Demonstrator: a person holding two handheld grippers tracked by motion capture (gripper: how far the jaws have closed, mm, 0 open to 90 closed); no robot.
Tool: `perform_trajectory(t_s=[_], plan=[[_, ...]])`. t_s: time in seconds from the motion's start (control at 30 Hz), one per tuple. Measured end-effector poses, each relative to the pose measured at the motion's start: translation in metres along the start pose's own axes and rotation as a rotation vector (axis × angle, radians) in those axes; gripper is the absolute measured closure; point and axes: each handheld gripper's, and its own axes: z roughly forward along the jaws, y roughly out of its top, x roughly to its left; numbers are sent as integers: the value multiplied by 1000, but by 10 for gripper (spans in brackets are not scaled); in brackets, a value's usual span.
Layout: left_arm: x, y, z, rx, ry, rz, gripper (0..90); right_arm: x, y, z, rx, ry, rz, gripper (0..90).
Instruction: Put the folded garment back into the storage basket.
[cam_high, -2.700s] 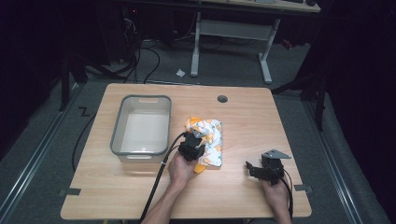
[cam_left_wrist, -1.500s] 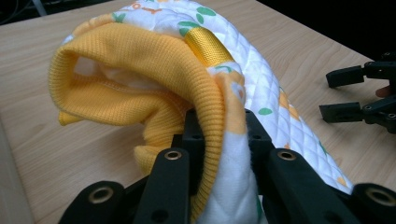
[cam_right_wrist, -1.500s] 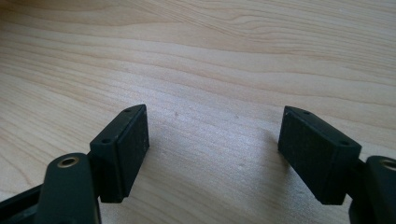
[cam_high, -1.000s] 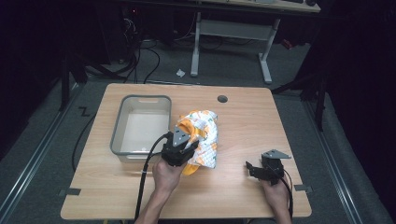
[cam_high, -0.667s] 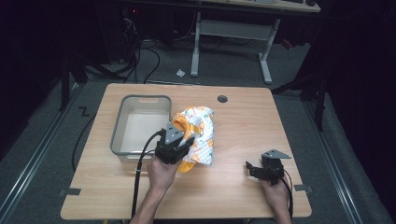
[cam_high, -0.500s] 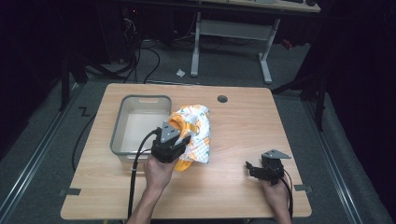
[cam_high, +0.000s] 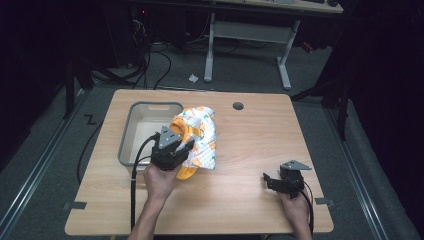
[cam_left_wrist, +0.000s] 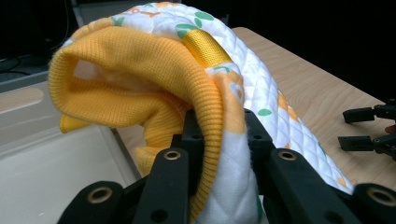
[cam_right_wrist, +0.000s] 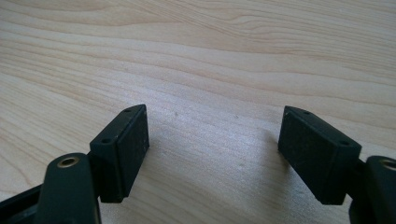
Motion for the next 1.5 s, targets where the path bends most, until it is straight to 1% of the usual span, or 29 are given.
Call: perform_trajectory(t_s=[0.1,0.17,0.3,0.5,0.57,0.7,0.77,0.8,0.9,1.13,1.5], plan=[[3,0,-2,1,3,-4,757,0,0,0,0,0,0,246],[8,1,-6,-1,17,-3,757,0,0,0,0,0,1,246],[14,2,-12,-12,30,-13,757,0,0,0,0,-1,1,246],[20,3,-17,-14,46,-17,757,0,0,0,0,0,0,246],[23,3,-19,-16,56,-20,757,0,0,0,0,0,1,246],[28,2,-21,-18,62,-31,757,0,0,0,0,0,1,246],[34,1,-23,-16,66,-37,756,0,0,0,0,0,0,246],[34,1,-23,-16,66,-37,756,0,0,0,0,0,1,246],[40,0,-26,-17,72,-55,756,0,0,0,0,0,1,246],[47,1,-27,-27,83,-63,756,0,0,0,0,0,0,246],[60,4,-30,-20,99,-79,752,0,0,0,0,0,0,246]])
